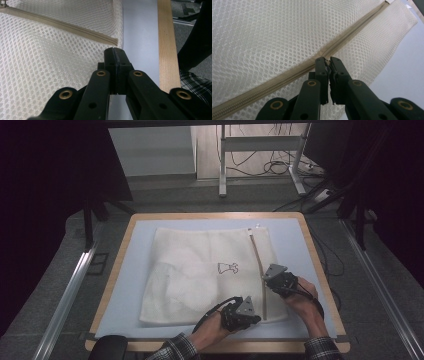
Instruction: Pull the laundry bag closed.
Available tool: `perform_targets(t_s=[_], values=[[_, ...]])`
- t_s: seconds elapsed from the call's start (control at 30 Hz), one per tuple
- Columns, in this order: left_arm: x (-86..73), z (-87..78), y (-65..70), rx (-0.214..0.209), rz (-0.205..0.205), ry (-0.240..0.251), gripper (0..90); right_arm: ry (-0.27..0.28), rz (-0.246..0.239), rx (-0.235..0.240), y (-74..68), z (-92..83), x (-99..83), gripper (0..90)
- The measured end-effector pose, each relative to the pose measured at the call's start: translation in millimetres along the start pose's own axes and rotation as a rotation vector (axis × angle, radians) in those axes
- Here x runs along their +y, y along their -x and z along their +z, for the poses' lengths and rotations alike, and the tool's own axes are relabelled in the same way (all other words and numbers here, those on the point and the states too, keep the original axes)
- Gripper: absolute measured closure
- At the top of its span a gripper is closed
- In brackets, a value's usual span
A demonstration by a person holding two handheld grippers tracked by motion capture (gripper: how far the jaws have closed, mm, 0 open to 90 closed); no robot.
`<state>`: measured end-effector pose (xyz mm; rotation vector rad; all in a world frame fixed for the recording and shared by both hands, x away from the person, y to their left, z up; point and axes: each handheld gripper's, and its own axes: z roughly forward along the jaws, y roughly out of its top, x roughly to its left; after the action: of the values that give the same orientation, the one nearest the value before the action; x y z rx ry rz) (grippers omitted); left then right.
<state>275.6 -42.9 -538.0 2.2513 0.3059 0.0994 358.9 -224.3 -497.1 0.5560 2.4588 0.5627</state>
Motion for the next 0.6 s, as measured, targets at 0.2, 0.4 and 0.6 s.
perform_targets(t_s=[0.2,0.4,0.6], values=[[0.0,0.0,0.3,0.003,0.008,0.000,90.0,-0.001,-0.010,-0.015,3.8,3.9,3.3,84.9],[0.1,-0.1,0.5,0.004,0.007,-0.002,90.0,-0.002,-0.017,-0.032,9.0,8.0,7.0,84.8],[0.1,-0.1,0.1,0.004,0.009,0.000,90.0,-0.012,-0.033,-0.049,13.5,13.9,10.3,84.7]])
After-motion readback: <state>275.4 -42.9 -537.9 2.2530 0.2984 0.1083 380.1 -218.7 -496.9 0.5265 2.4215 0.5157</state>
